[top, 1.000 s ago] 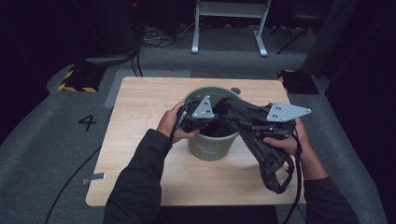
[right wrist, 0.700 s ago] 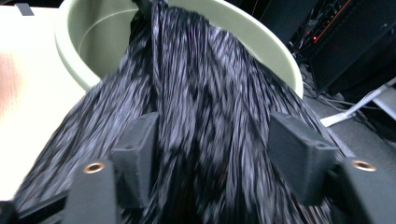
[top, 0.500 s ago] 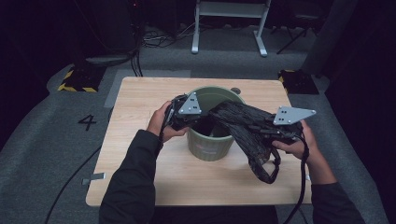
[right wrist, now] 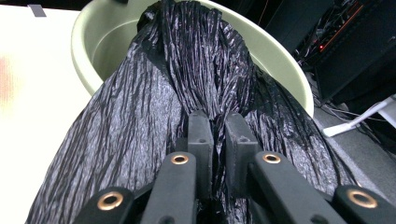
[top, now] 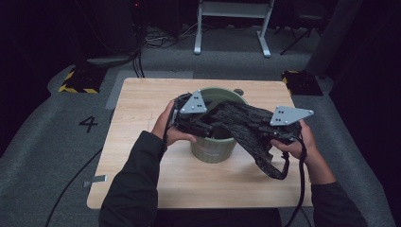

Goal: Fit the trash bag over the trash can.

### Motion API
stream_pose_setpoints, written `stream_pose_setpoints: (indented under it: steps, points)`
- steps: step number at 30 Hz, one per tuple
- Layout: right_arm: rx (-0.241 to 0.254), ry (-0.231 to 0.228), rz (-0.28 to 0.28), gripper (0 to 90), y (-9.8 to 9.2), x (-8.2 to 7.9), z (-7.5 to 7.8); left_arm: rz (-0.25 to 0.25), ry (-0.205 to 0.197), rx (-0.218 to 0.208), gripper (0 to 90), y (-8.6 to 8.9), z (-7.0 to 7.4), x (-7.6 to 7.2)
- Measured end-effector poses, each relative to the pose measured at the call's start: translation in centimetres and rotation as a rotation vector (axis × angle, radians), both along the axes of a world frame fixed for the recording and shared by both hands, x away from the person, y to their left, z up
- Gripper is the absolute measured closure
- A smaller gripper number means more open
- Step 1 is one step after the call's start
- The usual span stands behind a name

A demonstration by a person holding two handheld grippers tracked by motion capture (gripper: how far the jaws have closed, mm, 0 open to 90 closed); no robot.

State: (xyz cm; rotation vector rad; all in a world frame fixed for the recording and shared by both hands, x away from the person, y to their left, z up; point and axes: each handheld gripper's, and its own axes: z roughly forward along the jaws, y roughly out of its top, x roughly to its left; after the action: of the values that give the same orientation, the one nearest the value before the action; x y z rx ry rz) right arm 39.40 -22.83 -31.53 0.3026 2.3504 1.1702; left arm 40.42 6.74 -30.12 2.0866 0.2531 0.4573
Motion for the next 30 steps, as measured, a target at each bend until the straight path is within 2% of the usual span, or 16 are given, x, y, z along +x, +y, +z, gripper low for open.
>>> stream_pose_setpoints:
  steps: [3,5,6,8,9,12,13,16,17,18,20,24,27,28,29,30]
  points:
    - [-0.001,0.001,0.009,83.2,0.5,-0.1,0.3,-0.014,-0.016,0.055,27.0,-1.5,0.0,-0.3]
    - [-0.003,-0.003,0.014,82.9,0.8,-0.1,0.4,0.019,-0.041,0.100,34.4,-2.3,-0.2,-0.4]
    - [-0.003,-0.003,0.016,82.8,0.9,-0.2,0.4,0.039,-0.055,0.126,39.7,-2.5,-0.3,-0.3]
    - [0.002,0.000,0.023,80.5,0.9,-0.2,0.4,0.035,-0.066,0.155,56.9,-2.5,-0.4,-0.2]
    - [0.017,0.007,0.029,78.8,0.7,-0.3,0.4,0.034,-0.069,0.167,69.7,-2.4,-0.5,-0.1]
    - [0.030,0.008,0.044,73.8,0.5,-0.3,0.3,0.028,-0.068,0.181,78.6,-1.9,-0.7,0.2]
    - [0.049,0.015,0.054,74.0,0.2,-0.4,0.3,0.024,-0.069,0.176,85.1,-1.7,-0.8,0.2]
    - [0.054,0.012,0.075,70.2,0.1,-0.5,0.3,0.012,-0.064,0.182,87.2,-1.3,-1.0,0.3]
    - [0.065,0.011,0.082,56.4,-0.1,-0.6,0.3,0.020,-0.059,0.184,87.6,-1.1,-1.2,0.5]
    - [0.065,0.011,0.082,56.4,-0.1,-0.6,0.3,0.020,-0.059,0.184,87.6,-1.1,-1.2,0.5]
    - [0.077,0.016,0.062,45.1,-0.3,-0.7,0.4,0.022,-0.049,0.172,87.6,-0.8,-1.4,0.7]
    - [0.080,0.009,0.003,37.6,-1.1,-0.8,0.4,0.040,-0.037,0.156,87.6,0.2,-1.5,1.1]
    - [0.077,0.017,-0.024,56.4,-1.9,-0.7,-0.1,0.052,-0.020,0.133,87.5,1.2,-1.6,1.4]
    - [0.077,0.017,-0.024,56.4,-1.9,-0.7,-0.1,0.052,-0.020,0.133,87.1,1.2,-1.6,1.4]
    - [0.078,0.015,-0.014,71.4,-2.1,-0.7,-0.2,0.059,-0.012,0.112,85.8,1.5,-1.5,1.5]
    - [0.078,0.015,-0.014,71.4,-2.1,-0.7,-0.2,0.059,-0.012,0.112,81.2,1.5,-1.5,1.5]
